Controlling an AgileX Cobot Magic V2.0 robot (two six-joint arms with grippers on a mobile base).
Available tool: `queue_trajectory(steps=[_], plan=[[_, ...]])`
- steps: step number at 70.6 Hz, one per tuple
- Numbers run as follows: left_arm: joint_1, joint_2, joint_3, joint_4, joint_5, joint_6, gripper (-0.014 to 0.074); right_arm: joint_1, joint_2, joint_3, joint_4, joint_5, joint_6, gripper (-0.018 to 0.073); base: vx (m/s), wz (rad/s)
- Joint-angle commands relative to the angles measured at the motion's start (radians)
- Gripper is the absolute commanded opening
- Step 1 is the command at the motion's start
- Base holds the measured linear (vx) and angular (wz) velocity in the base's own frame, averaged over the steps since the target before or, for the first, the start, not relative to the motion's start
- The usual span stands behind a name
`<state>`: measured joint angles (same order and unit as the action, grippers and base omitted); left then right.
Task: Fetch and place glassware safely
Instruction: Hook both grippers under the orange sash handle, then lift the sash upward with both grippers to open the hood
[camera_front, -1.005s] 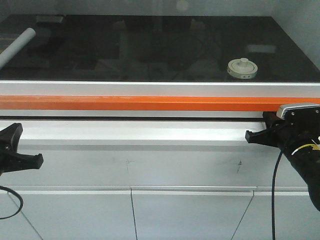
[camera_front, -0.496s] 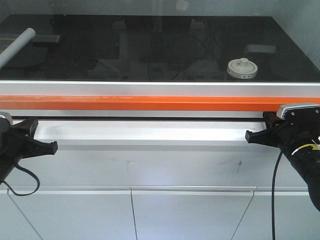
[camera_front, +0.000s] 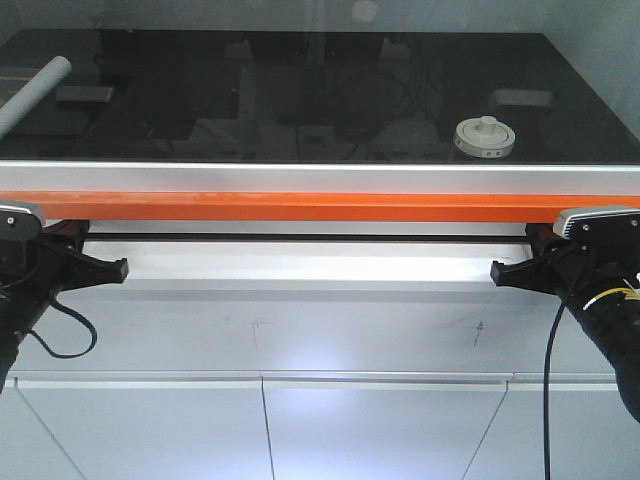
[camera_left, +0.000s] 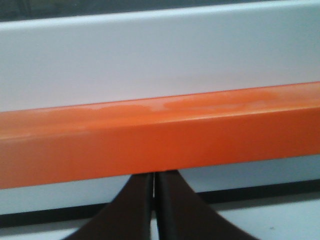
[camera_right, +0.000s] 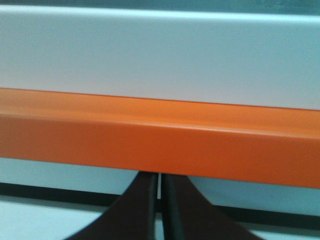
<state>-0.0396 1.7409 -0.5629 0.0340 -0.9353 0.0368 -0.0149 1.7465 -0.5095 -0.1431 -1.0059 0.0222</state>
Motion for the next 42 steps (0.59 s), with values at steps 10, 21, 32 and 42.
queue_trajectory(steps=[10,21,32,42], plan=[[-0.007,-0.019,-0.033,-0.011,-0.1,-0.002,-0.0007,-0.001,-0.04,-0.03,0.008,-0.133,-0.011,-0.0003,0.0,0.0],[-0.007,-0.019,-0.032,-0.011,-0.137,-0.002,-0.0007,-0.001,-0.04,-0.03,0.008,-0.137,-0.011,-0.0003,0.0,0.0],[-0.007,-0.022,-0.032,-0.01,-0.171,-0.007,-0.0007,-0.001,-0.04,-0.03,0.008,-0.165,-0.01,-0.0003,0.0,0.0],[-0.007,-0.022,-0.032,-0.007,-0.189,-0.037,-0.0007,-0.001,-0.047,-0.03,0.008,-0.199,-0.01,-0.0003,0.0,0.0]])
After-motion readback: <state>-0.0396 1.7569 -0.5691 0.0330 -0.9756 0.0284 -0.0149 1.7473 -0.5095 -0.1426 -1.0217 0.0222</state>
